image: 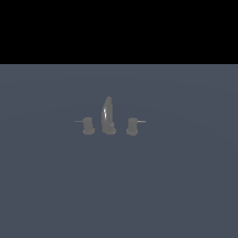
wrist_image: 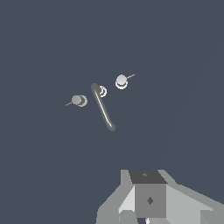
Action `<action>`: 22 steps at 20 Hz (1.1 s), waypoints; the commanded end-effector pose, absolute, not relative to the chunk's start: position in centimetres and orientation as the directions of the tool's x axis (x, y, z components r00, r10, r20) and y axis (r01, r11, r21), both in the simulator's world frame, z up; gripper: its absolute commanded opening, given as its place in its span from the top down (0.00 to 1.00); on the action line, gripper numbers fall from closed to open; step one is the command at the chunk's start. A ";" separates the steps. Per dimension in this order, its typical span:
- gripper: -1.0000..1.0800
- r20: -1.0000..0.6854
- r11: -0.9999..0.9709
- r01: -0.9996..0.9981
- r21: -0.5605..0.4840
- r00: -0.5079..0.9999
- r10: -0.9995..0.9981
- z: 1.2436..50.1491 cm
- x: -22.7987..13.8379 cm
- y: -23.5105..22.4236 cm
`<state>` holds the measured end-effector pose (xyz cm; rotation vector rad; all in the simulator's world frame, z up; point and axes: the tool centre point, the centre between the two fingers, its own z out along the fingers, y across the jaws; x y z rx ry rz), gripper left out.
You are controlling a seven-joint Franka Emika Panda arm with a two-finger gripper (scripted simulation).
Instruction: Turn on the faucet by rotating a designated handle.
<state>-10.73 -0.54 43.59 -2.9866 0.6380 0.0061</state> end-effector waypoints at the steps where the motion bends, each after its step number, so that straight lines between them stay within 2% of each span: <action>1: 1.00 -0.032 -0.877 -0.473 -0.089 0.881 -0.472 42.1 -8.7 -0.8; 12: 1.00 -0.069 -0.683 -0.726 -0.081 0.688 -0.722 33.9 -1.1 -2.4; 22: 1.00 -0.075 -0.447 -0.893 -0.048 0.449 -0.890 24.7 4.2 -4.4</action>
